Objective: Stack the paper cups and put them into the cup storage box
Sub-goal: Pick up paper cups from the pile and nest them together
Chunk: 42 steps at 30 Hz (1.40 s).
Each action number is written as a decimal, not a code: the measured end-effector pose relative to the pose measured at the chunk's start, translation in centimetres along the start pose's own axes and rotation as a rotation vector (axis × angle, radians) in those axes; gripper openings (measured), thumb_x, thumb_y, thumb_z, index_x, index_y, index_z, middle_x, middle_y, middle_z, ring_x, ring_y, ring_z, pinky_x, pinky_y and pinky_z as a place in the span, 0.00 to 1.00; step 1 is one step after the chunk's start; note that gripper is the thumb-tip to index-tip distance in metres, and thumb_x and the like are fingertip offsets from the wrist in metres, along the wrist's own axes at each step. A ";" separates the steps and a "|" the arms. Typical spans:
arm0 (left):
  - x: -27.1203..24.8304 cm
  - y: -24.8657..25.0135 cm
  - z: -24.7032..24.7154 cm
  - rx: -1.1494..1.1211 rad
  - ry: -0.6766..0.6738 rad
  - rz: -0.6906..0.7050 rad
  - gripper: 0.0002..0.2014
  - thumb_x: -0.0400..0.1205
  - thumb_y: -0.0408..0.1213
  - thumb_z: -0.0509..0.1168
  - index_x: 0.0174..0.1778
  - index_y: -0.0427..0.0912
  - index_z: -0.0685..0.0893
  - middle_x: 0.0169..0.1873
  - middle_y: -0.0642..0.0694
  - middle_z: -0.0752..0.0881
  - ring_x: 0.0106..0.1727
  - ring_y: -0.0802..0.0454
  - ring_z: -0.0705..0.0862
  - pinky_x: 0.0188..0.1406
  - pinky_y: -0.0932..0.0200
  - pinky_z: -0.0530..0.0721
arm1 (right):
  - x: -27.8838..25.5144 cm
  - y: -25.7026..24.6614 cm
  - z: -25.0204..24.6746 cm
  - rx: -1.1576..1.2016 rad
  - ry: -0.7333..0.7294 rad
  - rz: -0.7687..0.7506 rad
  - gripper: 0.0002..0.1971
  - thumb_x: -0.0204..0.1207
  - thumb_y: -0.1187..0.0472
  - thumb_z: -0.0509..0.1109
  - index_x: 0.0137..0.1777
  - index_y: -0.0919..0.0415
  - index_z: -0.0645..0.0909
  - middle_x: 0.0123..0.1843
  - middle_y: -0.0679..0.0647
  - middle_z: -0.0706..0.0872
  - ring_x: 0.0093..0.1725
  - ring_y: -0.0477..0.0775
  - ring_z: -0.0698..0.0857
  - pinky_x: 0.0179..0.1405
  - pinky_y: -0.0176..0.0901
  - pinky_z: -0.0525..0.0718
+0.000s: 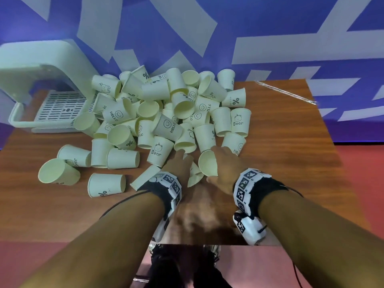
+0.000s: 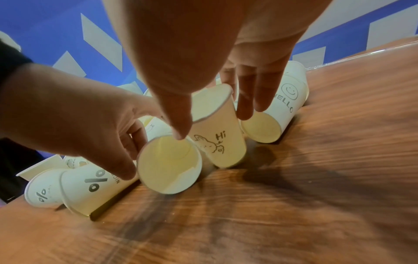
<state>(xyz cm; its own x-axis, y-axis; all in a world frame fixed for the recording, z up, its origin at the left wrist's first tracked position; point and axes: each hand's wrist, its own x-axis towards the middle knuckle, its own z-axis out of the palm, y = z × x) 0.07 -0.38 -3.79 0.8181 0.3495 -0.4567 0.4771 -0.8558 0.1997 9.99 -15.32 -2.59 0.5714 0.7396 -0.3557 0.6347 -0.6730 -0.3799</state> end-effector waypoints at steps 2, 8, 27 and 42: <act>0.2 -0.2 0.4 -0.021 0.000 -0.008 0.19 0.80 0.33 0.67 0.66 0.40 0.72 0.70 0.41 0.71 0.56 0.36 0.84 0.51 0.45 0.83 | -0.1 -0.2 -0.2 0.010 0.016 0.015 0.39 0.72 0.46 0.75 0.78 0.55 0.59 0.71 0.54 0.72 0.63 0.58 0.81 0.56 0.51 0.82; 0.2 0.0 -0.2 0.033 -0.136 0.042 0.35 0.76 0.38 0.72 0.78 0.55 0.65 0.73 0.42 0.69 0.62 0.36 0.84 0.59 0.43 0.85 | -1.0 0.9 -2.8 0.246 0.076 0.126 0.44 0.73 0.44 0.73 0.84 0.53 0.54 0.79 0.55 0.68 0.72 0.58 0.75 0.64 0.48 0.75; 0.0 3.5 -3.7 -0.396 -0.022 0.080 0.31 0.79 0.51 0.72 0.73 0.48 0.67 0.59 0.49 0.84 0.56 0.48 0.83 0.57 0.53 0.80 | -0.3 2.0 -5.4 0.917 0.120 0.290 0.33 0.67 0.30 0.65 0.68 0.46 0.77 0.62 0.45 0.86 0.58 0.45 0.85 0.59 0.48 0.82; 0.8 1.7 -2.5 -0.389 -0.001 -0.065 0.36 0.72 0.55 0.76 0.72 0.49 0.70 0.62 0.48 0.84 0.57 0.50 0.83 0.58 0.52 0.81 | 5.1 5.3 -2.9 0.636 0.166 0.582 0.31 0.71 0.38 0.68 0.72 0.50 0.74 0.64 0.54 0.80 0.56 0.58 0.84 0.56 0.52 0.83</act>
<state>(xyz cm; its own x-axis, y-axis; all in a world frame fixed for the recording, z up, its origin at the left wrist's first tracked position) 2.31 -0.65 -1.67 0.7817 0.3983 -0.4798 0.6145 -0.6233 0.4836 17.75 -15.03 -3.96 0.8137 0.2363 -0.5311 -0.1630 -0.7842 -0.5987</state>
